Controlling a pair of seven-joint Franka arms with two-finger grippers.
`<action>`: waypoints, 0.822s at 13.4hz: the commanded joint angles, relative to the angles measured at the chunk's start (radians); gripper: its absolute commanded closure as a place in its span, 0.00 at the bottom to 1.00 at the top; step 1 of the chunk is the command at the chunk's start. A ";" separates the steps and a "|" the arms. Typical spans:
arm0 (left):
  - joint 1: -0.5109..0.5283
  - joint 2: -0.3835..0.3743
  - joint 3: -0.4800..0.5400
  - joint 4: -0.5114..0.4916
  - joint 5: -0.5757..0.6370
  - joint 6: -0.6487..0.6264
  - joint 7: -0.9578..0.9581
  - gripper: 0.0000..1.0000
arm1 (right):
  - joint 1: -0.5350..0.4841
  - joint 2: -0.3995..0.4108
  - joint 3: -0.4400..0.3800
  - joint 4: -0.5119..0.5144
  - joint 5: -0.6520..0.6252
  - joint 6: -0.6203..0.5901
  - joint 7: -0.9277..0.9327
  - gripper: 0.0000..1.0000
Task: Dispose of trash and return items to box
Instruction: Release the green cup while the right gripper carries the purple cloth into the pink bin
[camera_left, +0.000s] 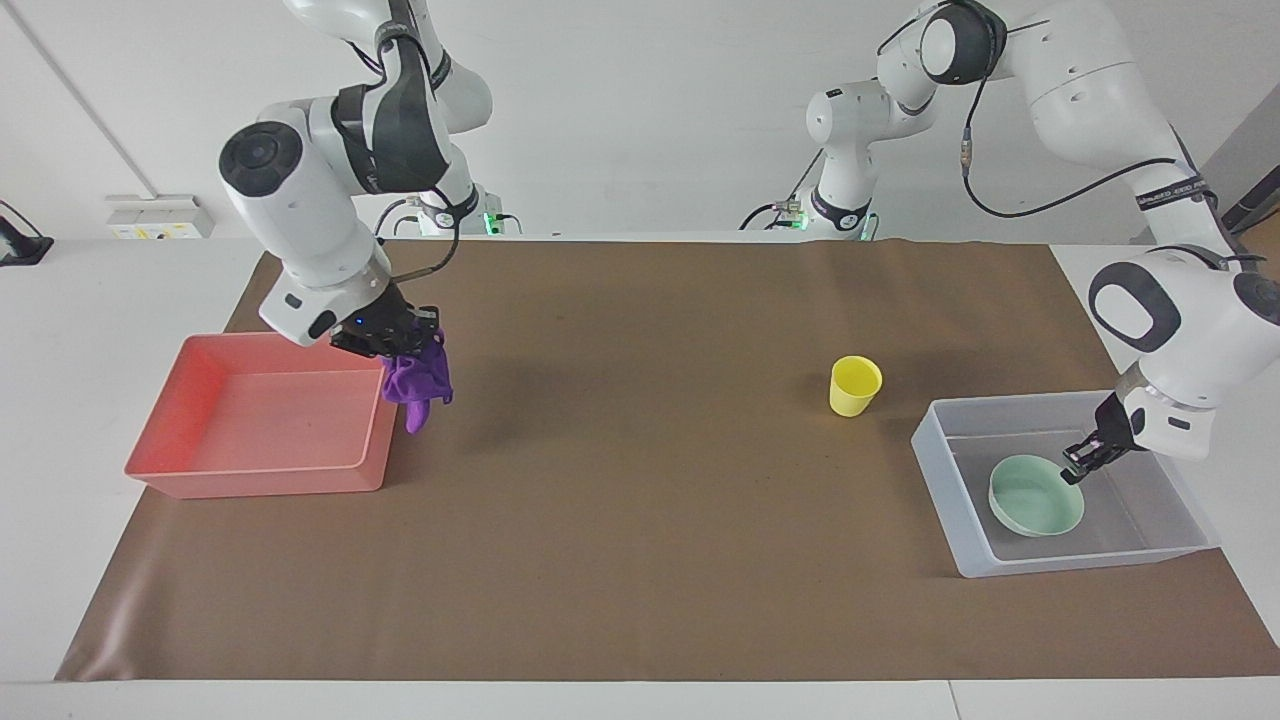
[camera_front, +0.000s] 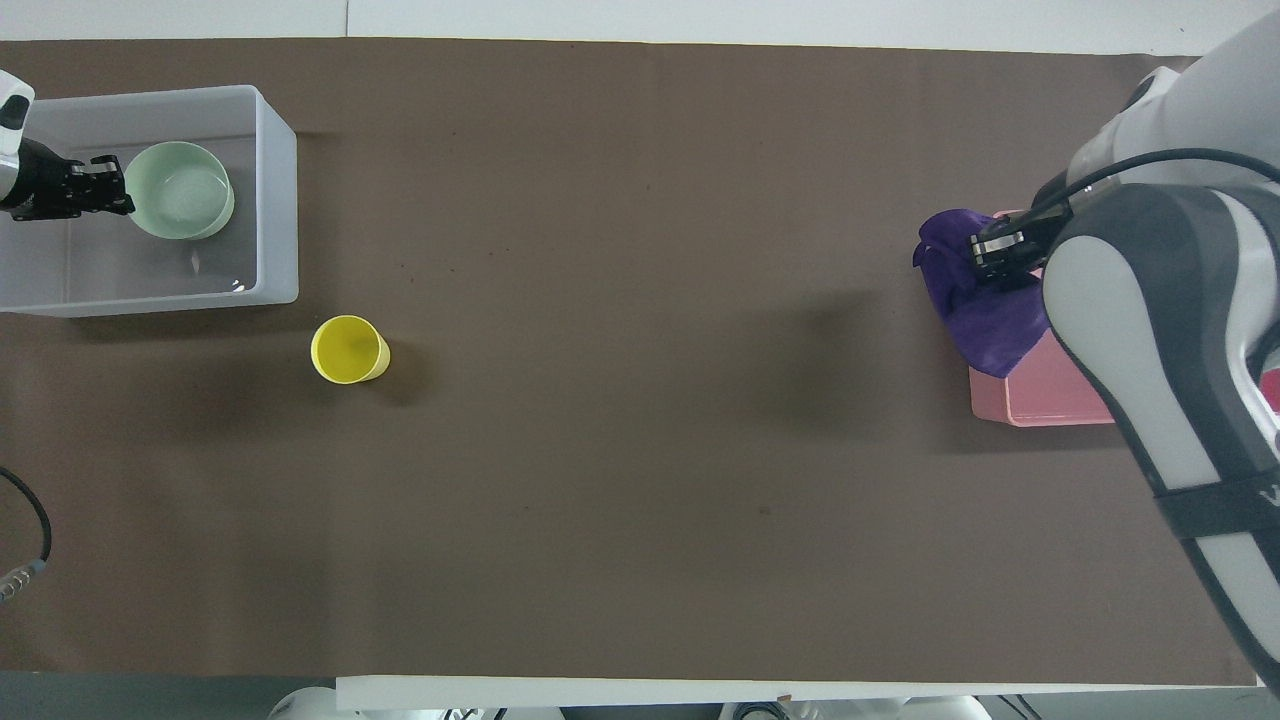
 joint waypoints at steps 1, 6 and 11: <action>0.000 -0.061 0.003 -0.026 0.001 0.002 0.001 0.00 | -0.132 0.006 0.002 0.000 -0.009 -0.012 -0.041 0.97; -0.126 -0.309 0.002 -0.031 0.004 -0.366 -0.096 0.00 | -0.283 -0.081 0.002 -0.286 -0.009 0.214 -0.170 0.97; -0.352 -0.483 -0.001 -0.336 0.066 -0.360 -0.351 0.00 | -0.289 -0.042 0.002 -0.446 -0.009 0.434 -0.192 0.90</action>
